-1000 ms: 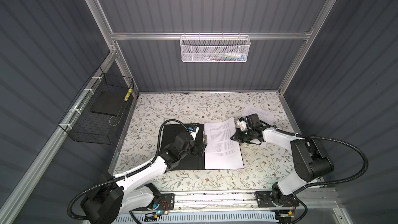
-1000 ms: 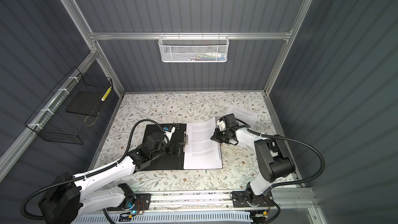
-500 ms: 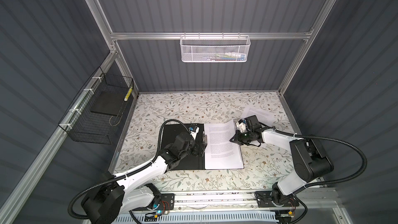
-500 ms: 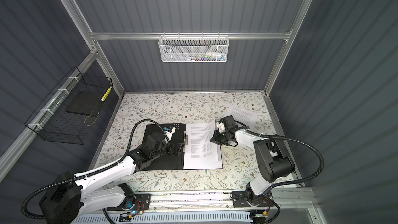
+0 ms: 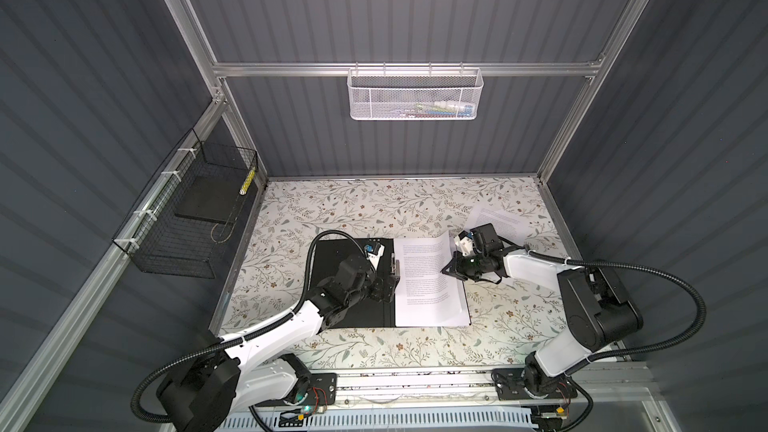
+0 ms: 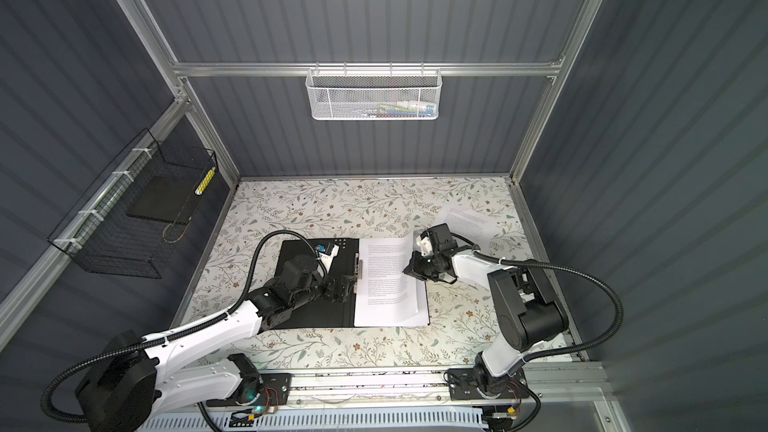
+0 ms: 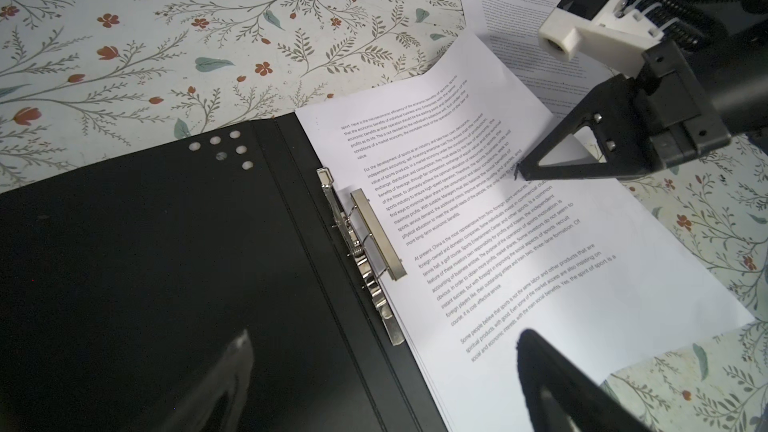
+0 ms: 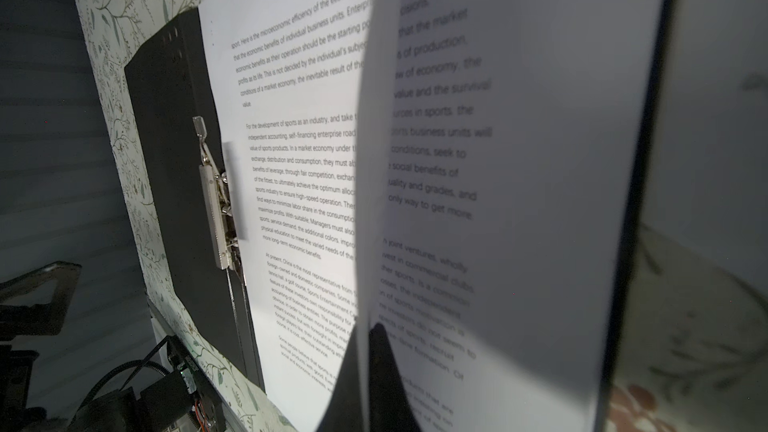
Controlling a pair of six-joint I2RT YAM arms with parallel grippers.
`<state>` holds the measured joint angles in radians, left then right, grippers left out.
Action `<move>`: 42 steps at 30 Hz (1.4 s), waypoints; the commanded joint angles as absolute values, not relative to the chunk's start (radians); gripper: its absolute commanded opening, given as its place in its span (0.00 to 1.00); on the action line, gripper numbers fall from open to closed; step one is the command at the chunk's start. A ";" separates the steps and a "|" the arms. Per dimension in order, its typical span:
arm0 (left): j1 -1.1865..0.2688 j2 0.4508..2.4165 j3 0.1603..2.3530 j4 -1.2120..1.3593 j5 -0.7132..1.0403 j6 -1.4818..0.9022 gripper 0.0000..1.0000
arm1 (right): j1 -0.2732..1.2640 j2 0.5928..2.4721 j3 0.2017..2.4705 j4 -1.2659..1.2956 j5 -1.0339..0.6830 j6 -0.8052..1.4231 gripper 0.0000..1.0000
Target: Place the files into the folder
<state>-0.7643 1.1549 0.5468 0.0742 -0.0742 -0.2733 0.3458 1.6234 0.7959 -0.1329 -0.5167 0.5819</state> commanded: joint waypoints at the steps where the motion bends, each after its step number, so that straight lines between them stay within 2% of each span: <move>1: -0.763 1.157 0.565 0.072 -0.061 -0.284 1.00 | 0.359 1.638 0.785 -0.122 -0.531 0.597 0.01; 6: -0.764 1.154 0.565 0.072 -0.060 -0.286 1.00 | 0.363 1.638 0.787 -0.123 -0.526 0.597 0.04; 18: -0.763 1.151 0.566 0.071 -0.058 -0.286 1.00 | 0.374 1.622 0.784 -0.142 -0.502 0.600 0.27; 26: -0.764 1.151 0.566 0.070 -0.057 -0.288 1.00 | 0.398 1.587 0.784 -0.177 -0.459 0.629 0.47; 34: -0.763 1.149 0.566 0.069 -0.055 -0.287 1.00 | 0.418 1.582 0.804 -0.258 -0.382 0.651 0.54; 42: -0.764 1.145 0.566 0.070 -0.055 -0.287 1.00 | 0.445 1.583 0.870 -0.383 -0.233 0.618 0.60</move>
